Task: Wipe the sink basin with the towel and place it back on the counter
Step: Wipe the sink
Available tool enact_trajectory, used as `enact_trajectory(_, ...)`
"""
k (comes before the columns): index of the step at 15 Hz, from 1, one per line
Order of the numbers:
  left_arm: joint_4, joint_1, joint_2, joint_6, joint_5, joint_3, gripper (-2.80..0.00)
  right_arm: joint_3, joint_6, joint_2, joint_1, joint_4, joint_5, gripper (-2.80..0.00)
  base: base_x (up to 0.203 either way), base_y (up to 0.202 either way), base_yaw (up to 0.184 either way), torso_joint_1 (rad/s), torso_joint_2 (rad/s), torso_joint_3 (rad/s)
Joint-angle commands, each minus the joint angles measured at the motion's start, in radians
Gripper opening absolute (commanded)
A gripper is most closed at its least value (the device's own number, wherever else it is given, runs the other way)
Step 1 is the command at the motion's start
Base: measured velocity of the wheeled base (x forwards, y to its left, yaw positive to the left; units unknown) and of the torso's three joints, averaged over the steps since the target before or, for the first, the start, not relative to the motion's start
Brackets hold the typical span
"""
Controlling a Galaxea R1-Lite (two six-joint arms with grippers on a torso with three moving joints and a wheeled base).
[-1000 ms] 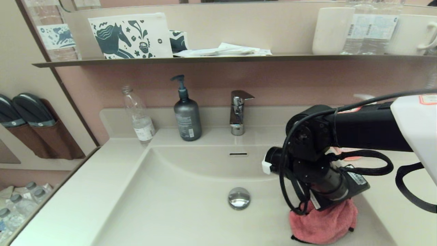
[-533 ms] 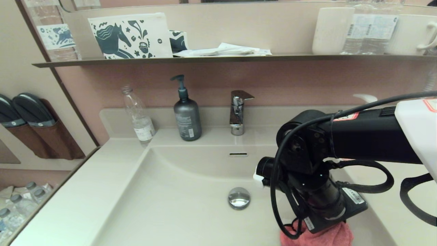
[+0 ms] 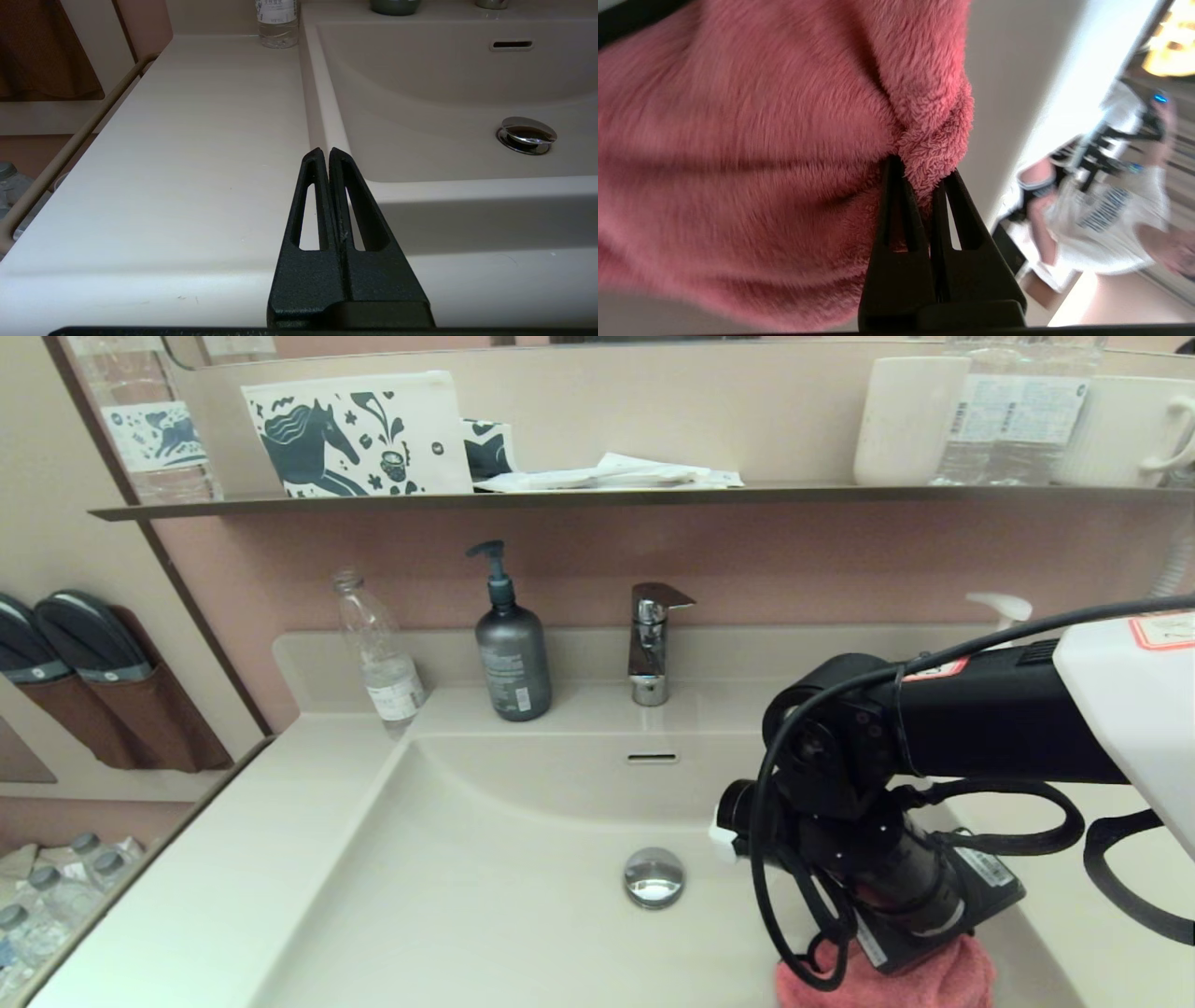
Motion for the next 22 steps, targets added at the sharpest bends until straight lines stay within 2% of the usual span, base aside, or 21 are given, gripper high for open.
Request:
enact_trajectory(1, 0.0, 0.0, 0.002, 0.0, 0.0, 0.0, -2.8, 0.038, 0.004, 0.006, -0.034, 0.047, -0.028, -2.8, 0.0, 0.0, 0.0, 0.0, 0.0, 0.0)
enact_trajectory(9, 0.0, 0.001, 0.002, 0.0, 0.0, 0.0, -2.8, 0.013, -0.01, 0.013, -0.1, 0.047, -0.134, -2.8, 0.0, 0.0, 0.0, 0.0, 0.0, 0.0)
enact_trajectory(21, 0.0, 0.001, 0.002, 0.0, 0.0, 0.0, -2.8, -0.259, -0.044, 0.08, -0.163, 0.047, -0.186, -2.8, 0.0, 0.0, 0.0, 0.0, 0.0, 0.0)
enact_trajectory(22, 0.0, 0.0, 0.002, 0.0, 0.0, 0.0, -2.8, -0.27, -0.047, 0.085, -0.173, 0.047, -0.211, -2.8, 0.0, 0.0, 0.0, 0.0, 0.0, 0.0)
